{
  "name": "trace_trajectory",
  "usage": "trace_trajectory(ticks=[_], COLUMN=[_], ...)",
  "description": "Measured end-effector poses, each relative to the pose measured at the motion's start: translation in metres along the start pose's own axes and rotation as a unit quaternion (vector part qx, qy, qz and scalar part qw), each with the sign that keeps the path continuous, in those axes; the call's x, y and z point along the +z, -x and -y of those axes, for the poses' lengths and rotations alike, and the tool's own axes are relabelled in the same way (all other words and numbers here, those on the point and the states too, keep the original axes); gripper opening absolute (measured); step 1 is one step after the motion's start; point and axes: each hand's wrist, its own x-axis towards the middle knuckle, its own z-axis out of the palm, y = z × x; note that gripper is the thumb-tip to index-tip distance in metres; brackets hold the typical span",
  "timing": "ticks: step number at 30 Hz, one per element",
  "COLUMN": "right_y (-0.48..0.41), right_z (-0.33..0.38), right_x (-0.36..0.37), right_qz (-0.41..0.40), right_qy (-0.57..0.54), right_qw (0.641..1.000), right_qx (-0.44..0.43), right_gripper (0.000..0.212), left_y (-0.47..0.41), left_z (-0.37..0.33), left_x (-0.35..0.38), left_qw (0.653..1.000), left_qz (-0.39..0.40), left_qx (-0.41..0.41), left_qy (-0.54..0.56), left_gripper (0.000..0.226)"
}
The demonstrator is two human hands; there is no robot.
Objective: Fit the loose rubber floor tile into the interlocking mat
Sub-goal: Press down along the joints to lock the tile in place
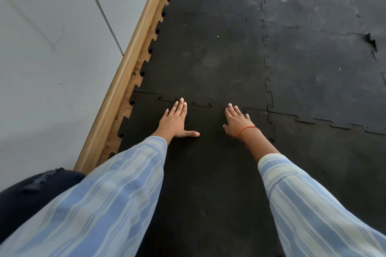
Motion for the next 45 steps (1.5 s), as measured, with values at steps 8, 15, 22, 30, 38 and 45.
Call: trace_trajectory(ticks=[8, 15, 22, 30, 38, 45], right_y=[-0.024, -0.041, -0.061, -0.041, -0.010, 0.007], right_z=[0.080, 0.096, 0.097, 0.075, -0.005, -0.053], right_x=[0.008, 0.008, 0.056, 0.043, 0.059, 0.063], right_qz=[0.024, -0.020, -0.139, -0.117, -0.144, -0.151], right_qy=[-0.014, 0.007, 0.022, -0.017, -0.059, -0.090], right_qw=[0.994, 0.990, 0.979, 0.988, 0.988, 0.982], right_qx=[-0.104, -0.136, -0.145, -0.097, 0.008, 0.069], right_gripper=[0.075, 0.060, 0.061, 0.068, 0.075, 0.080], left_y=[-0.003, 0.005, -0.002, 0.012, 0.007, -0.009], left_z=[0.023, 0.075, 0.090, 0.092, 0.090, -0.011], left_x=[-0.007, 0.008, 0.026, 0.006, 0.013, 0.028], left_qw=[0.999, 0.991, 0.978, 0.977, 0.981, 0.995], left_qz=[0.033, -0.110, -0.159, -0.085, -0.085, -0.091], left_qx=[0.037, -0.080, -0.130, -0.175, -0.170, 0.028], left_qy=[-0.021, 0.011, 0.026, 0.085, 0.040, -0.021], left_gripper=[0.109, 0.106, 0.128, 0.135, 0.135, 0.099])
